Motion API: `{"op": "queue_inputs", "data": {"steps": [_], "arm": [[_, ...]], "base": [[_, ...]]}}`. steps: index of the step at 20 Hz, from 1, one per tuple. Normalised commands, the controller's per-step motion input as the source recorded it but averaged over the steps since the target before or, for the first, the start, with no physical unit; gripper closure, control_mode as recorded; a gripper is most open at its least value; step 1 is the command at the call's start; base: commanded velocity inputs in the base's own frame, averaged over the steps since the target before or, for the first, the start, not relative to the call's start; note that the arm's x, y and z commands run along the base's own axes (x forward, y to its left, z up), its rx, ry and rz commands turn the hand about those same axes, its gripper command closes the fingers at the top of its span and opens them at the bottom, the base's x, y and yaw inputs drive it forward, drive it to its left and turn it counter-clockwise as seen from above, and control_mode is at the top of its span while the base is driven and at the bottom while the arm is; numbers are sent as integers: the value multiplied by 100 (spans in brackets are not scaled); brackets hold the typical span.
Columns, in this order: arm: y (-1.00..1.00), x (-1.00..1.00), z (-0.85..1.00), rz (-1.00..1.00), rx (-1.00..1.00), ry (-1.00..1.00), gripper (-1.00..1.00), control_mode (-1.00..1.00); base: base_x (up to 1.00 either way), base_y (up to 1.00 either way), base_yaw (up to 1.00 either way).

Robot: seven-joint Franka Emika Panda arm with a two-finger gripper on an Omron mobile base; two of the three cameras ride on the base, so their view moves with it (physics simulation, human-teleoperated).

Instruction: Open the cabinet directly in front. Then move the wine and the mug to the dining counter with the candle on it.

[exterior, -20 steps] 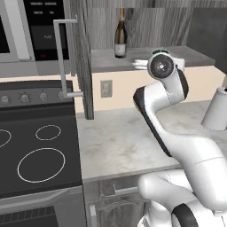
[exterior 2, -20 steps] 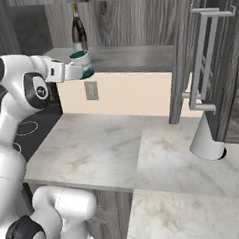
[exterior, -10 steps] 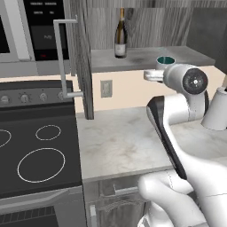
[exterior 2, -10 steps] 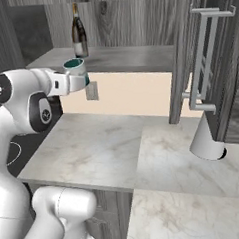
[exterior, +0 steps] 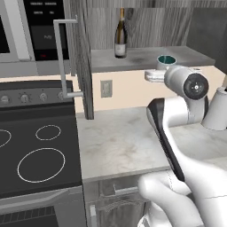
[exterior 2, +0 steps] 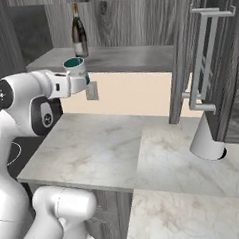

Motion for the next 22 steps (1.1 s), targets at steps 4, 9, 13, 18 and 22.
{"op": "queue_inputs", "data": {"steps": [4, 9, 13, 18, 22], "arm": [[0, 0, 0, 0, 0, 0, 100, -100], [0, -8, 0, 0, 0, 0, 100, -100], [0, -32, -1, 0, 0, 0, 100, 100], [0, 0, 0, 0, 0, 0, 100, 100], [0, 0, 0, 0, 0, 0, 100, 100]], "base": [[0, 0, 0], [0, 0, 0], [-18, 0, 1], [-66, 0, 46], [-50, 0, 73]]}}
